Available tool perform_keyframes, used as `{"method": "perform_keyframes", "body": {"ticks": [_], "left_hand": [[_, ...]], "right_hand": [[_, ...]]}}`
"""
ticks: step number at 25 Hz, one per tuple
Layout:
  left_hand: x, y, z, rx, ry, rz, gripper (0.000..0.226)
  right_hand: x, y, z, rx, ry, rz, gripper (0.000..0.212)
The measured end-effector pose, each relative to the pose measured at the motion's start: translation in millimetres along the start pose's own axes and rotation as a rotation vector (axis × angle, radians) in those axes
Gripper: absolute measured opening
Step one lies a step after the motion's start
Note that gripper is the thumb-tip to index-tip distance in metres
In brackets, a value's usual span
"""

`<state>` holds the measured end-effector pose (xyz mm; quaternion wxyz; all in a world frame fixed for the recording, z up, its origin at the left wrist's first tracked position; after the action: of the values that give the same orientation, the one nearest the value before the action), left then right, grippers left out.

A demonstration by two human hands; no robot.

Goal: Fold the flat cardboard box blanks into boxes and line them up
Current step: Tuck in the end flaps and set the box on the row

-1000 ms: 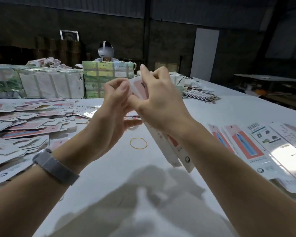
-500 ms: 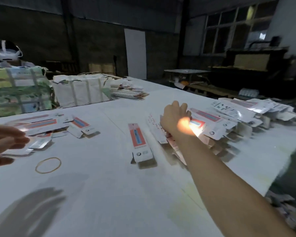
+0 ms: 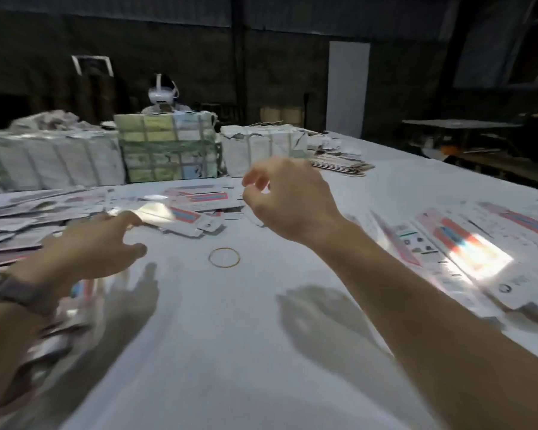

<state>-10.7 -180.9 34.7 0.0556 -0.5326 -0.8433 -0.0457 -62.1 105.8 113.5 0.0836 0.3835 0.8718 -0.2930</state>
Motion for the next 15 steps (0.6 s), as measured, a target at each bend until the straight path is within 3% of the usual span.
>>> {"method": "perform_keyframes", "body": {"ticks": [2,5,7,10,15], "left_hand": [[-33.5,9.5,9.3,-0.118,-0.127,-0.189,0.062],[-62.6,10.9,24.3,-0.25,-0.134,-0.226,0.06],[-52.0,11.2,26.0,-0.204,-0.186,-0.159,0.053],[-50.6,12.1,19.3,-0.108,-0.27,-0.166,0.044],[-50.4,30.6,1.9,-0.089,-0.335,-0.238,0.034]], "right_hand": [[-53.9,-5.1,22.8,-0.055,-0.113,-0.112,0.017],[-100.7,-6.8,46.0,-0.065,-0.19,-0.207,0.016],[-110.5,-5.5,62.2,-0.087,-0.191,-0.235,0.016],[-106.5,-2.4,78.2,-0.118,-0.165,-0.244,0.015],[-92.7,-2.7,80.9,-0.117,-0.155,-0.236,0.015]]}}
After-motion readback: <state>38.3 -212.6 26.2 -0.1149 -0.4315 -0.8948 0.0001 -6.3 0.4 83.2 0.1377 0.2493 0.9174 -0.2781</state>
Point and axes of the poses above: each hand's wrist, its own y-axis away from the middle knuckle, its own z-axis out of the palm, x = y × z, the point moved 5 cm from there along -y, towards the middle knuckle, and after that the axes turned 9 degrees about -x, right-handed, at the moved point
